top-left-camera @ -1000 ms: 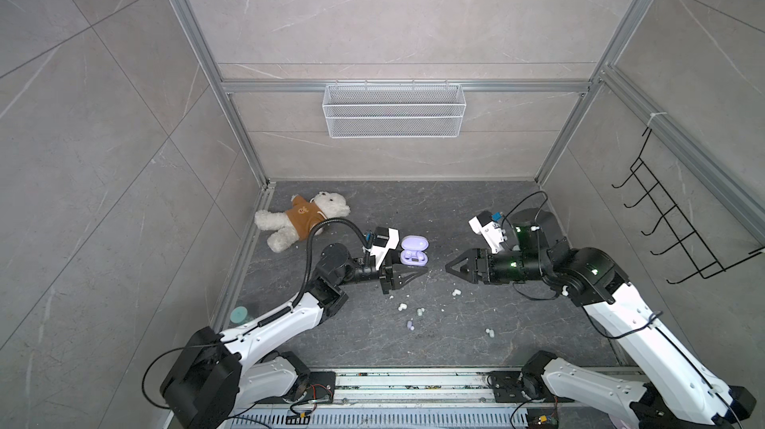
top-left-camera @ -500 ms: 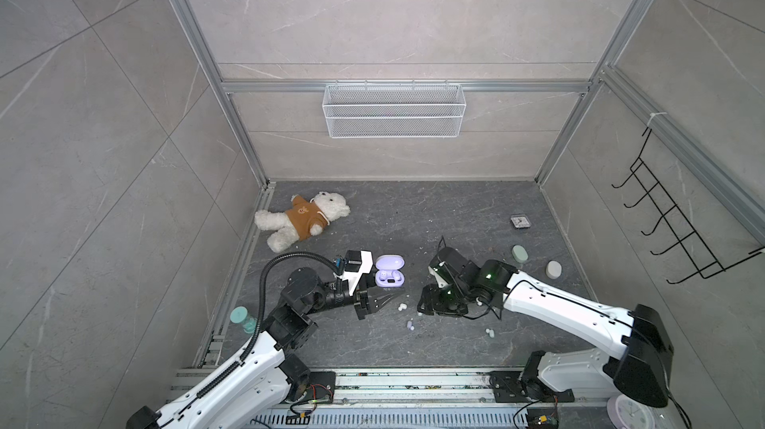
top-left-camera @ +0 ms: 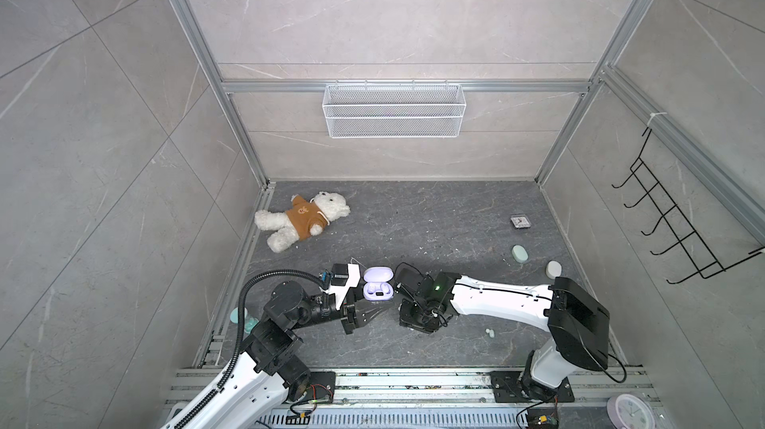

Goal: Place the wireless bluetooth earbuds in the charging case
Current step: 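Move the right gripper down to the second lavender earbud on the table, then close the right gripper on the lavender earbud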

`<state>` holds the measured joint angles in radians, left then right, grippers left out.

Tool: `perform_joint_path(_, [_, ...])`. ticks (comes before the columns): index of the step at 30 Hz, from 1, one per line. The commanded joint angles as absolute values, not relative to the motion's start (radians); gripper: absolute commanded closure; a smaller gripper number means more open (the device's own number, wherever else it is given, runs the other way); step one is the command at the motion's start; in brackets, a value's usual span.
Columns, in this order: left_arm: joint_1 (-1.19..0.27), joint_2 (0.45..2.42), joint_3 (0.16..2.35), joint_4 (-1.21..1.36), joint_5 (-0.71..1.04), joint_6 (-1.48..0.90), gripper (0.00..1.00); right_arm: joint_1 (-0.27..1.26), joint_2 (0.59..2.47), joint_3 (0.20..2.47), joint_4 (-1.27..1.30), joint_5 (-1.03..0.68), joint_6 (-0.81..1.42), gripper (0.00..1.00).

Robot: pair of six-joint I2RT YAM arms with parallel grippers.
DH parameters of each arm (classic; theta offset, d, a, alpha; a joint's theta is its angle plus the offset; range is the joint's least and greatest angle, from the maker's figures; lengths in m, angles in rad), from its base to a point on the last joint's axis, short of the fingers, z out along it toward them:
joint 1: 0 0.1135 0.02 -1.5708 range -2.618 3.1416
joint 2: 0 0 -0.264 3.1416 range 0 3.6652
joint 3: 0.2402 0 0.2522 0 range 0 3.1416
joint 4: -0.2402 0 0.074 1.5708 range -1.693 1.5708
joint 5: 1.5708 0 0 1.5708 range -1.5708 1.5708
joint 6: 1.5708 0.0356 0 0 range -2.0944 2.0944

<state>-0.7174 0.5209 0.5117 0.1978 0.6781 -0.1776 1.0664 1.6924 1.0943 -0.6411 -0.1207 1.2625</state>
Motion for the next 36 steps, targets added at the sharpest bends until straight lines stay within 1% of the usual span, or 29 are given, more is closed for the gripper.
perform_joint_path(1, [-0.716, 0.507, 0.509, 0.196, 0.666, -0.163, 0.72, 1.055, 1.741, 1.172, -0.689, -0.118, 1.255, 0.55])
perform_joint_path(3, [-0.715, 0.51, 0.509, 0.198, 0.67, -0.162, 0.72, 1.043, 1.76, 1.193, -0.732, -0.104, 1.226, 0.56])
perform_joint_path(7, [-0.716, 0.514, 0.513, 0.197, 0.673, -0.163, 0.72, 1.038, 1.783, 1.181, -0.703, -0.11, 1.208, 0.59])
perform_joint_path(19, [-0.716, 0.506, 0.517, 0.188, 0.655, -0.163, 0.72, 1.032, 1.822, 1.209, -0.748, -0.058, 1.169, 0.6])
perform_joint_path(36, [-0.716, 0.511, 0.517, 0.2, 0.651, -0.173, 0.72, 1.031, 1.895, 1.229, -0.764, -0.07, 1.127, 0.66])
